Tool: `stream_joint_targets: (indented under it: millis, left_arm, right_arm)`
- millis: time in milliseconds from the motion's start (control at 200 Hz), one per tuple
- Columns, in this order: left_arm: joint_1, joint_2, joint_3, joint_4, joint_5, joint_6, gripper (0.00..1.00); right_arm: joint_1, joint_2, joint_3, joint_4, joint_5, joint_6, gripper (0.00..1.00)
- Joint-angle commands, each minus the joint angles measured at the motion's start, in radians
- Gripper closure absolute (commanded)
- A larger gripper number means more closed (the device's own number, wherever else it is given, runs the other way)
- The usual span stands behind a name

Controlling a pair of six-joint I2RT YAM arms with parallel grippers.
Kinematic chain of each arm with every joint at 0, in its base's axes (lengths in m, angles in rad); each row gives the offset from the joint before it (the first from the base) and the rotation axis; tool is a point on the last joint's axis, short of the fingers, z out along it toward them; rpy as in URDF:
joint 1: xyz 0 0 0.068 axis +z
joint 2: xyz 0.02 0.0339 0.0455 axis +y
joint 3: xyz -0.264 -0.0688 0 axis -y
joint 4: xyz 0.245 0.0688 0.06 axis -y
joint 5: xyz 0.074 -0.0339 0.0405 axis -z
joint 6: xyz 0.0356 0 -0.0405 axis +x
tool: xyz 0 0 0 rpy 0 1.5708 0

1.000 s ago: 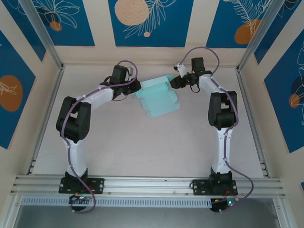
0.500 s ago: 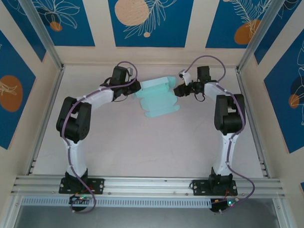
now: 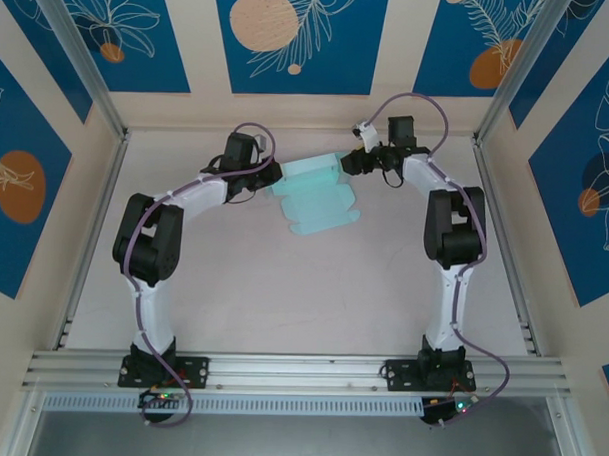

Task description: Fold the paper box

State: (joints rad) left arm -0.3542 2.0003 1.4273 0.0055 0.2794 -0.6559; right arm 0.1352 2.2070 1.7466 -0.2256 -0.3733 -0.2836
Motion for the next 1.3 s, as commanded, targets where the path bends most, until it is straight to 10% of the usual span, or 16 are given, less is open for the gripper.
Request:
stream_joint_targets:
  millis: [0, 190, 495, 1295]
  left_arm:
    - [0.009, 0.028, -0.030, -0.067, -0.036, -0.008, 1.00]
    - [0.009, 0.026, -0.027, -0.071, -0.040, -0.003, 1.00]
    - [0.009, 0.026, -0.028, -0.072, -0.052, 0.000, 1.00]
    - [-0.012, 0.034, -0.011, -0.092, -0.069, 0.041, 1.00]
  right_arm:
    - [0.010, 0.064, 0.078, -0.105, 0.031, 0.010, 0.47]
    - [0.013, 0.079, 0.082, -0.135, 0.067, 0.006, 0.48]
    - [0.027, 0.033, 0.110, -0.194, 0.083, 0.045, 0.91]
    - [0.086, 0.178, 0.520, -0.502, 0.119, 0.399, 0.92]
